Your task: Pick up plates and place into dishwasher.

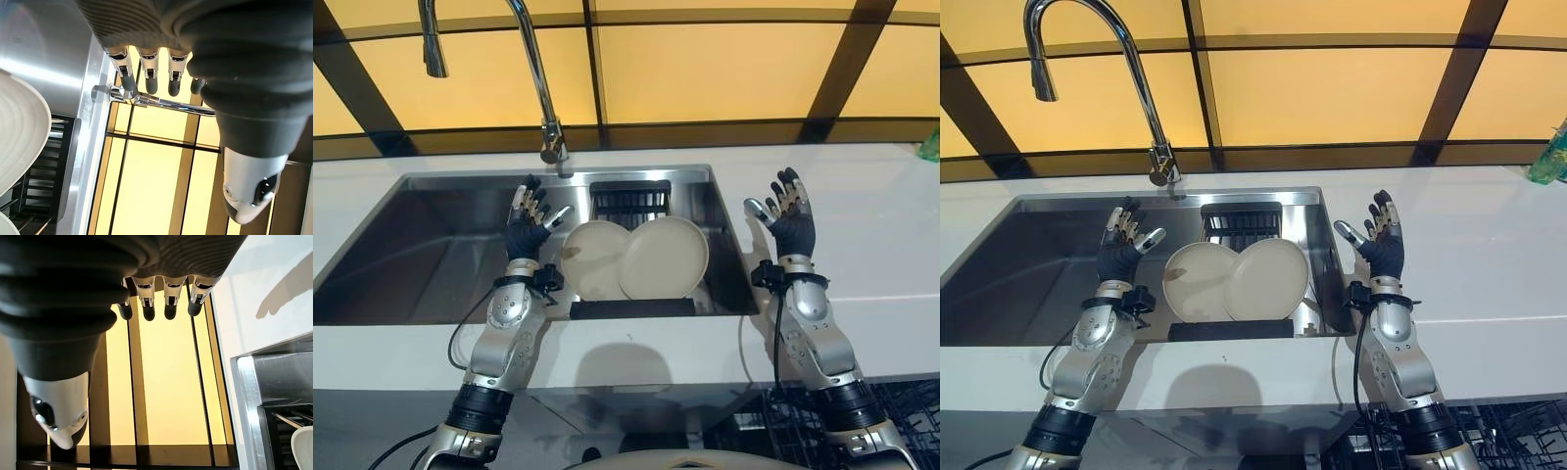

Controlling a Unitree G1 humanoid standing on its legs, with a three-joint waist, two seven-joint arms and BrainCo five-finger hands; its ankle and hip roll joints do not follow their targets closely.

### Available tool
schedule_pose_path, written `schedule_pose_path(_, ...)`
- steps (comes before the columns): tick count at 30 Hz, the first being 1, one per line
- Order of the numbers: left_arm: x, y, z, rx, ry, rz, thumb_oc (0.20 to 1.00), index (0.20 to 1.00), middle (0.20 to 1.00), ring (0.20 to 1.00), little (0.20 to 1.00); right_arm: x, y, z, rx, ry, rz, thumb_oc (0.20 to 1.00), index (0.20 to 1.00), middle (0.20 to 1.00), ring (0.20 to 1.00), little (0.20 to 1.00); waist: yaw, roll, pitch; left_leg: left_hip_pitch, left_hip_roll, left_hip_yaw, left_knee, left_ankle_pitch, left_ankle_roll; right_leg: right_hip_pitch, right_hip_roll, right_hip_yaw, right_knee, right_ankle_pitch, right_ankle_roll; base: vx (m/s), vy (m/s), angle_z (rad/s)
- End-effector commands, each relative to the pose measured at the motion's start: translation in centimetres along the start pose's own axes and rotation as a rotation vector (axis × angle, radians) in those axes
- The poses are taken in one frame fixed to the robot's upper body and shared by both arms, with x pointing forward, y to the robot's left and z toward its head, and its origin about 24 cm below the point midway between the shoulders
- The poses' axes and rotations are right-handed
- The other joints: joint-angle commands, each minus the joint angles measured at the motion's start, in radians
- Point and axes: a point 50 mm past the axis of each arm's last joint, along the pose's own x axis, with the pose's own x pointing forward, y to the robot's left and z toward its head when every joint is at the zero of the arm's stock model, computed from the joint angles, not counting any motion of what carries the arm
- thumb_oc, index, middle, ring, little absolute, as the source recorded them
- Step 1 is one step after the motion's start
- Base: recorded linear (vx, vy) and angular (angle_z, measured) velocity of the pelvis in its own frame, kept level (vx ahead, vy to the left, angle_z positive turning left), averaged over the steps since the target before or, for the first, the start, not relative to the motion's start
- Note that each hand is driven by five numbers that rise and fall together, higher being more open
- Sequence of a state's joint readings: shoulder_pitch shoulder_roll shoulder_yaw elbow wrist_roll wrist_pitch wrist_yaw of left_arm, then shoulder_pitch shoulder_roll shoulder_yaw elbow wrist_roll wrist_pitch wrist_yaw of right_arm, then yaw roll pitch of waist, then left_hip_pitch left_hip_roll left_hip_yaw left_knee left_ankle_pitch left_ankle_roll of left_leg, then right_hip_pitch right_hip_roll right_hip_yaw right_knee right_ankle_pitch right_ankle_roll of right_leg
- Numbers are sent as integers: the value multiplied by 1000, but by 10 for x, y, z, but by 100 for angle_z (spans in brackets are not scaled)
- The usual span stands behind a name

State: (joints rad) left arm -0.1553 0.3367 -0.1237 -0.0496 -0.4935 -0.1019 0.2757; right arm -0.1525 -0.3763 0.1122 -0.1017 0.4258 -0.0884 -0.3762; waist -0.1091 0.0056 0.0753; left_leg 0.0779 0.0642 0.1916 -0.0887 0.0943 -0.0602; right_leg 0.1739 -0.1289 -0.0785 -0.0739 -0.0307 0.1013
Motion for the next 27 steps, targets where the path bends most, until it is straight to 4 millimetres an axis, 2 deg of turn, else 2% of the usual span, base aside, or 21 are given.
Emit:
schedule_pose_path(1, 17, 3, 20, 28, -99, -14, 1000, 1000, 1000, 1000, 1000, 6, 2, 21, 41, -126, 4, 1000, 1000, 1000, 1000, 1000, 10, -12, -30, 77, 58, -8, 37, -137, -12, -109, -53, 5, 41, 67, 52, 8, 1, -4)
schedule_pose_path(18, 18, 3, 22, 120, -107, -66, 1000, 1000, 1000, 1000, 1000, 6, -1, 21, 41, -124, -24, 1000, 1000, 1000, 1000, 1000, 24, -12, -40, 80, 63, -8, 27, -134, -14, -88, -47, -3, 26, 62, 49, 9, -4, -3)
schedule_pose_path(27, 23, 14, 24, 310, -97, -96, 1000, 1000, 1000, 1000, 1000, 3, -4, 15, 30, -92, -26, 1000, 1000, 1000, 1000, 1000, 6, -5, -45, 83, 57, 8, 31, -139, -11, -92, -50, 12, 27, 64, 54, 68, 12, -1)
